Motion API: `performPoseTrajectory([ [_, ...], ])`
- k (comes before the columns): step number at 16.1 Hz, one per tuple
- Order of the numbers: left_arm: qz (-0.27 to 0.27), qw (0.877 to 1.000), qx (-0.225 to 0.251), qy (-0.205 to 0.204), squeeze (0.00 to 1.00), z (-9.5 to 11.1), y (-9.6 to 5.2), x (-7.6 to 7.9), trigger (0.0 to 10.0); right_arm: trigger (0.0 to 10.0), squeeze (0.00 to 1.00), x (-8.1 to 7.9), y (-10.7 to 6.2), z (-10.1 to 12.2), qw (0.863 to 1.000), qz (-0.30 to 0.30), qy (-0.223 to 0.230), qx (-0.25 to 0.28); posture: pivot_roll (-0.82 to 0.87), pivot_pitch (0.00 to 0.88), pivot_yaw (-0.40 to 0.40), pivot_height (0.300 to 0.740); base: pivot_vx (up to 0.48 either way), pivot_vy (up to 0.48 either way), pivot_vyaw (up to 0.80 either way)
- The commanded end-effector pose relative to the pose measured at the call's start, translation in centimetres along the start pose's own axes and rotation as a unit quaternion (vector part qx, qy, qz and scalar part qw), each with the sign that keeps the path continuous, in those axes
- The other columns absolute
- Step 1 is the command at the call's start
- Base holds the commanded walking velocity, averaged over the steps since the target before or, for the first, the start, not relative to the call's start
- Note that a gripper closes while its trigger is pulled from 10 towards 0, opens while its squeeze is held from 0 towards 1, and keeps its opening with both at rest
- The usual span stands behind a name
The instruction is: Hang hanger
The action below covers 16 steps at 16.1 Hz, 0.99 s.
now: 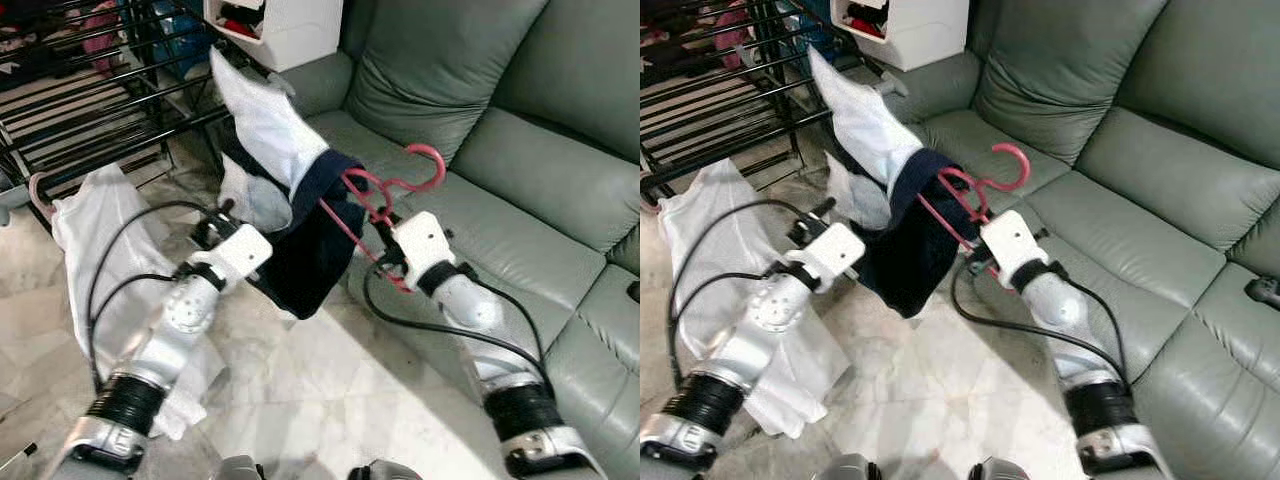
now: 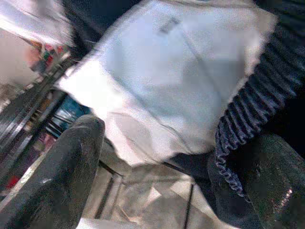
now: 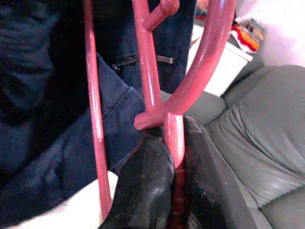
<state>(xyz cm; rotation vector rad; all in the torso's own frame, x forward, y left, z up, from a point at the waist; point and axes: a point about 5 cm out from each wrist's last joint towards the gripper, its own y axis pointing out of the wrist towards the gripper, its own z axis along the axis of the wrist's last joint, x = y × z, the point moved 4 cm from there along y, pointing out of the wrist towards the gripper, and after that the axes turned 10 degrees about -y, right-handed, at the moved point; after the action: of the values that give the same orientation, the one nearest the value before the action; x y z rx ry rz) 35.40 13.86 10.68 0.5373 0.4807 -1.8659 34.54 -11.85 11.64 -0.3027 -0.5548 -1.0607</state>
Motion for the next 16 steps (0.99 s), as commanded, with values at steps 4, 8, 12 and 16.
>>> performPoseTrajectory([
  [4, -0.075, 0.997, -0.002, -0.031, 0.00, -0.6, -2.6, 0.6, 10.0, 10.0, 0.00, 2.1, -1.4, -2.2, 0.999, -0.021, -0.016, -0.043, 0.00, 0.010, 0.011, 0.740, 0.000, 0.000, 0.00],
  [8, -0.229, 0.962, 0.017, -0.151, 0.00, 1.7, -4.3, 5.2, 10.0, 10.0, 0.00, 4.2, 0.0, -2.7, 0.992, -0.092, -0.035, -0.075, 0.01, 0.029, 0.005, 0.740, 0.000, 0.000, 0.00],
  [12, -0.264, 0.946, 0.088, -0.167, 0.00, 5.4, -4.5, 5.6, 10.0, 10.0, 0.00, 3.4, 1.2, -1.6, 0.996, -0.072, -0.032, -0.046, 0.02, 0.014, 0.002, 0.740, 0.000, 0.000, 0.00],
  [16, -0.146, 0.980, 0.135, -0.003, 0.00, 5.1, -3.2, -0.7, 10.0, 10.0, 0.00, 0.9, -1.4, -3.6, 0.994, 0.089, -0.017, -0.054, 0.02, 0.010, 0.000, 0.740, 0.000, 0.000, 0.00],
])
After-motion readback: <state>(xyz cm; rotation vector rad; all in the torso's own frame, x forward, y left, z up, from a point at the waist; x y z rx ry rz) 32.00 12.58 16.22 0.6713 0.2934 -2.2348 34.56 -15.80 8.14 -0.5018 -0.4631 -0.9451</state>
